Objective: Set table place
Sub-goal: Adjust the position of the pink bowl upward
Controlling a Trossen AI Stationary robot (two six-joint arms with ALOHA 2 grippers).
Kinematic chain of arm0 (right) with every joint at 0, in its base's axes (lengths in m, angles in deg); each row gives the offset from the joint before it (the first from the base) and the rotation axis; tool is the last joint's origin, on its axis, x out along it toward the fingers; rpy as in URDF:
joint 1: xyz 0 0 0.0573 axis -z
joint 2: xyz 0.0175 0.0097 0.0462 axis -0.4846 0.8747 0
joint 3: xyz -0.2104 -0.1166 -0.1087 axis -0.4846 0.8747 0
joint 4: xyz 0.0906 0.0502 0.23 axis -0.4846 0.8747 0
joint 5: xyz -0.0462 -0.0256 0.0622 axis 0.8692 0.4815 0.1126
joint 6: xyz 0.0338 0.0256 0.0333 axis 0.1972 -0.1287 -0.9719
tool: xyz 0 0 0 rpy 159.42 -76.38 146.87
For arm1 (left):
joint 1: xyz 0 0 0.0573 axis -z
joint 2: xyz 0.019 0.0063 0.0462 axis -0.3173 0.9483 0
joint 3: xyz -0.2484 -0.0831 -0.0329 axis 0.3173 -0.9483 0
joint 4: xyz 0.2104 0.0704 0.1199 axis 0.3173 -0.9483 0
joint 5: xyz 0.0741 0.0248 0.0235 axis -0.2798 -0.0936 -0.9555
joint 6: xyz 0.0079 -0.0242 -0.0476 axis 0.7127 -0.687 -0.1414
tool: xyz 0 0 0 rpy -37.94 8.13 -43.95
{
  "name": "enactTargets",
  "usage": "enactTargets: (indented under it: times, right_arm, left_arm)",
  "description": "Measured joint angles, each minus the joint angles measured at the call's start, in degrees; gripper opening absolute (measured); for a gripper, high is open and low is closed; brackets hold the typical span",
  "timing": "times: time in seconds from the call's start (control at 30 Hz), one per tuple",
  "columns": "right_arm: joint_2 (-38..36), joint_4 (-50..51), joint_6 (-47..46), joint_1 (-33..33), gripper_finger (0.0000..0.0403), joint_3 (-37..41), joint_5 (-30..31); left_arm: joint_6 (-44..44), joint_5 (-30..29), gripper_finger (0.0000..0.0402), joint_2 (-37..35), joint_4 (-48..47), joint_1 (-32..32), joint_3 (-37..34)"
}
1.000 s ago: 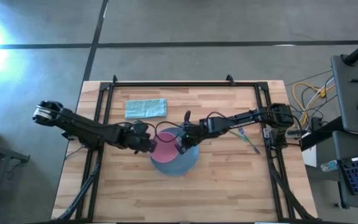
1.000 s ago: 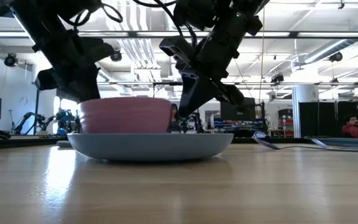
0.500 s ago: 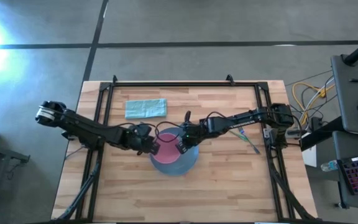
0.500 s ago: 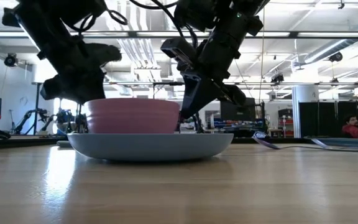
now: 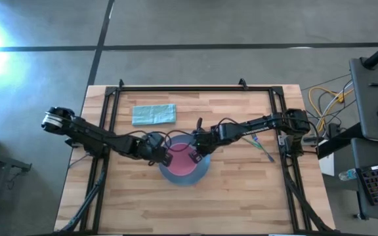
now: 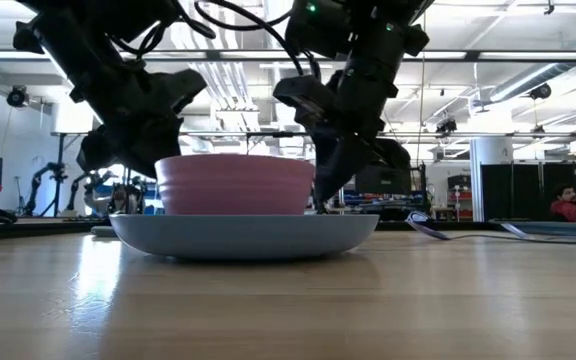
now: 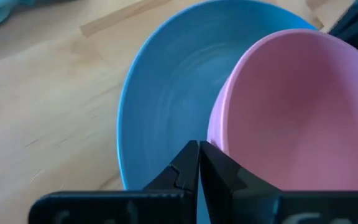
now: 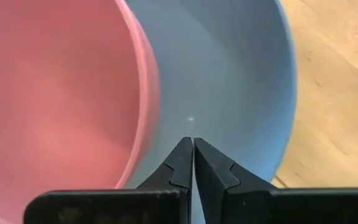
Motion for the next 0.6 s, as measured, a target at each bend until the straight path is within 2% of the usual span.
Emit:
enactTargets:
  times: [0.23,0.37,0.6]
  right_arm:
    - [-0.03,0.6,0.95,0.02,0.0009,0.0,0.45]
    - [-0.66,1.19,1.12,0.04,0.0009,0.0,2.69]
    - [-4.88,6.58,1.58,0.04,0.0009,0.0,13.33]
  left_arm:
    - [1.98,1.82,0.0,0.35,0.2,-0.02,0.79]
    - [2.24,1.77,0.0,1.28,0.68,-0.06,1.54]
    - [3.21,0.52,0.0,1.99,1.68,-0.66,1.72]
